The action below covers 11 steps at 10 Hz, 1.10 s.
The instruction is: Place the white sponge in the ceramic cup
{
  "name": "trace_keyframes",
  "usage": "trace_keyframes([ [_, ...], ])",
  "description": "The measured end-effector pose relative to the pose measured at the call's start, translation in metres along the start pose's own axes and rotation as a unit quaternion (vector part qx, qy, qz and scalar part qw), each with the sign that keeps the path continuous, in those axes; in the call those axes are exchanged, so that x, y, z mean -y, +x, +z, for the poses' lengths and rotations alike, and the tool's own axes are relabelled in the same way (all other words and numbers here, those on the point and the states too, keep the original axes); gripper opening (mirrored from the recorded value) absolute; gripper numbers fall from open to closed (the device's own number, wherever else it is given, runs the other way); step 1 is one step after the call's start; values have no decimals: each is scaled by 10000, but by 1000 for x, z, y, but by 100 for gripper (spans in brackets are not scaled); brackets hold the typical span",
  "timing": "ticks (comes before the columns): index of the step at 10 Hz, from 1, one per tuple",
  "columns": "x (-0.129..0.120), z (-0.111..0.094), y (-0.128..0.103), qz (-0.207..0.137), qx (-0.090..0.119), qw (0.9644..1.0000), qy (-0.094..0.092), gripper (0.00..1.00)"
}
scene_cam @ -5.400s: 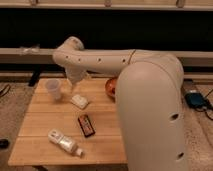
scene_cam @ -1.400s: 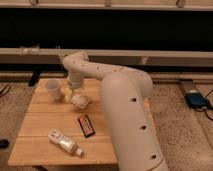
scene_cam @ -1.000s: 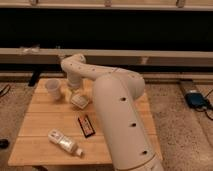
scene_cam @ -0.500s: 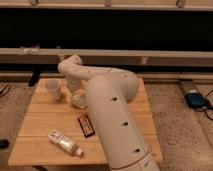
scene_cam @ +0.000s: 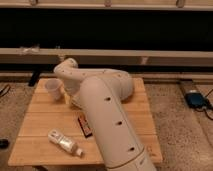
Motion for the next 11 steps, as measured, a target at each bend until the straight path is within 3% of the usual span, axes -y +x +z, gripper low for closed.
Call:
trace_keyframes([
  [3, -3, 7, 4, 48, -228, 9997, 22, 47],
  [6, 15, 5, 10, 536, -407, 9977, -13, 16],
  [7, 27, -6, 6, 732, -299, 9969, -6, 6],
  [8, 40, -29, -4, 869, -62, 9962, 12, 0],
  [11, 64, -95, -24, 864, 704, 9938, 17, 0],
])
